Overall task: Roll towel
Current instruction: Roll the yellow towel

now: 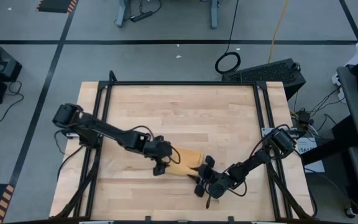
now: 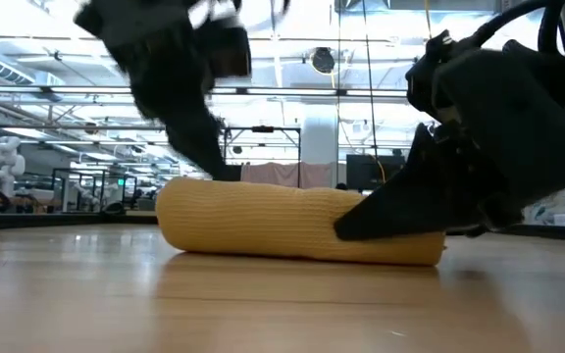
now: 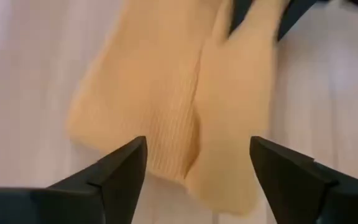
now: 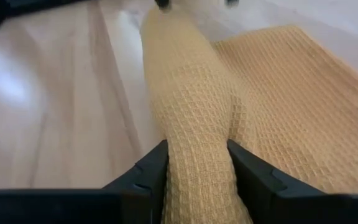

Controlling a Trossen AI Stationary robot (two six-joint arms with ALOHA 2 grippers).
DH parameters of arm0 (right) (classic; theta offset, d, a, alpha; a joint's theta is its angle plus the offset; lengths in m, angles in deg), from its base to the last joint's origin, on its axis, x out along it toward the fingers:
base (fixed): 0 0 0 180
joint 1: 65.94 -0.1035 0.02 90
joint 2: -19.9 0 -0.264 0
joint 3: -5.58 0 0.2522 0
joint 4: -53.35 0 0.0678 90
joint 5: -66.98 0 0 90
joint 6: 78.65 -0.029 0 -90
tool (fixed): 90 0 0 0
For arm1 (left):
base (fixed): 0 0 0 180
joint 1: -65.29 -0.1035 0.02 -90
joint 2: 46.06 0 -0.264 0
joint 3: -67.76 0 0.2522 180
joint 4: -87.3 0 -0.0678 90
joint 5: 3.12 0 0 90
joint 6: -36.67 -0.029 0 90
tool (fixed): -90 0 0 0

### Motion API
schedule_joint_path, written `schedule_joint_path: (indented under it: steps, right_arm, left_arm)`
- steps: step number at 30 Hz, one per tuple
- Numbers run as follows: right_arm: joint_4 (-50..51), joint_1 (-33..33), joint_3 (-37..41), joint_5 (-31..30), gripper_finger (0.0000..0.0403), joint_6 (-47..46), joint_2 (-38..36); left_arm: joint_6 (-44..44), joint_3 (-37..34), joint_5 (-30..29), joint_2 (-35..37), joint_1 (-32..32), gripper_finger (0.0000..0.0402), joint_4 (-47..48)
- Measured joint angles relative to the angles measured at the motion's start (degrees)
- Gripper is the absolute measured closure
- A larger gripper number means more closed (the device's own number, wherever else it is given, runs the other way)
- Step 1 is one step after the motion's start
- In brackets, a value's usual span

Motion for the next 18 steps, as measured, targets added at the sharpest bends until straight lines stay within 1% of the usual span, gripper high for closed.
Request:
schedule_joint_path:
  steps: [3,6,9,12,15,18]
  right_arm:
    - [-0.3,0.0,0.0,0.5,0.0278,-5.5,0.0]
    - [-1.1,0.0,0.0,1.7,0.0278,-10.0,0.0]
    - [-1.8,0.0,0.0,3.0,0.0278,-12.0,-0.1]
    - [-2.3,0.0,0.1,4.1,0.0278,-12.3,-0.1]
    - [-3.2,0.0,0.1,4.9,0.0278,-12.3,-0.1]
    - [-4.3,0.1,0.1,6.6,0.0278,-12.0,-0.1]
  left_arm:
    - [-2.9,0.0,-6.7,2.6,4.0,0.0112,-1.4]
    - [-5.6,0.0,-12.5,2.8,9.5,0.0111,-3.4]
    - [-8.6,0.1,-19.2,0.9,14.5,0.0111,-6.6]
    - [-12.4,0.0,-25.7,-2.4,18.1,0.0111,-6.8]
    - [-15.1,0.0,-28.0,-6.0,19.8,0.0111,-7.7]
    - [-15.2,0.0,-30.2,-8.9,20.4,0.0111,-8.6]
